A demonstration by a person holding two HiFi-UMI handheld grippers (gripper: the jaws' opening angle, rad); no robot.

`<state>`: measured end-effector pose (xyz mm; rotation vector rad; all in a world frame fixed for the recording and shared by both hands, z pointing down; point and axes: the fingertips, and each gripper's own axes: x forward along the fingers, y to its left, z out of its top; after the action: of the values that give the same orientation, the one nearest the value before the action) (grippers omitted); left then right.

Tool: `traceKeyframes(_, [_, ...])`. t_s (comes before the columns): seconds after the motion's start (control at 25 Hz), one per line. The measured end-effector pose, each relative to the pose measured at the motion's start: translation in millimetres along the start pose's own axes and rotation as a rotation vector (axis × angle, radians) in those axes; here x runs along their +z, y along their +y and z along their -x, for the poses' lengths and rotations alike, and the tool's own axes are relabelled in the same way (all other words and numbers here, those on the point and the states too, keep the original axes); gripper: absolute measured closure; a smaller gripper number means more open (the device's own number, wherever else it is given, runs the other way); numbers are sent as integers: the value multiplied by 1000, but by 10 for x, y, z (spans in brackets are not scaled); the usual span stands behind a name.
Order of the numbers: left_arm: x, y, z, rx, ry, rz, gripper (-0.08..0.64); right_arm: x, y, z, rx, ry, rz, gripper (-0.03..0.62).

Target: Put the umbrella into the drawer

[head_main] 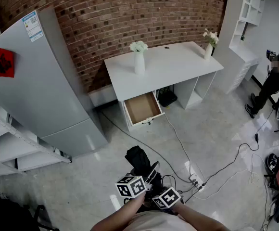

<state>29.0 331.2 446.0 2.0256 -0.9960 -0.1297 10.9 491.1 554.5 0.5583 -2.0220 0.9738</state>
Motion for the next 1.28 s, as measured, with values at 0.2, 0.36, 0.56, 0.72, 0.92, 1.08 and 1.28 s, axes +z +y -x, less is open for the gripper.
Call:
traceKeyframes(0.2, [-68, 10, 25, 8, 5, 10, 265, -70, 20, -10, 5, 9, -5, 560])
traceKeyframes(0.36, [-109, 31, 53, 16, 3, 16, 265, -117, 43, -28, 12, 17, -2, 560])
traceKeyframes(0.56, [-116, 37, 89, 21, -2, 22, 265, -135, 75, -26, 23, 17, -1, 560])
traceKeyframes(0.72, [-111, 21, 93, 18, -6, 21, 265, -129, 84, -11, 27, 13, 1, 560])
traceKeyframes(0.92, [-140, 26, 76, 26, -2, 37, 265, -155, 64, 8, 29, 18, -2, 560])
traceKeyframes(1.08, [-193, 25, 42, 30, 2, 43, 264, -205, 40, 18, 40, 24, -7, 560])
traceKeyframes(1.28, [-256, 20, -45, 44, 3, 50, 264, -258, -42, 48, 55, 30, -6, 560])
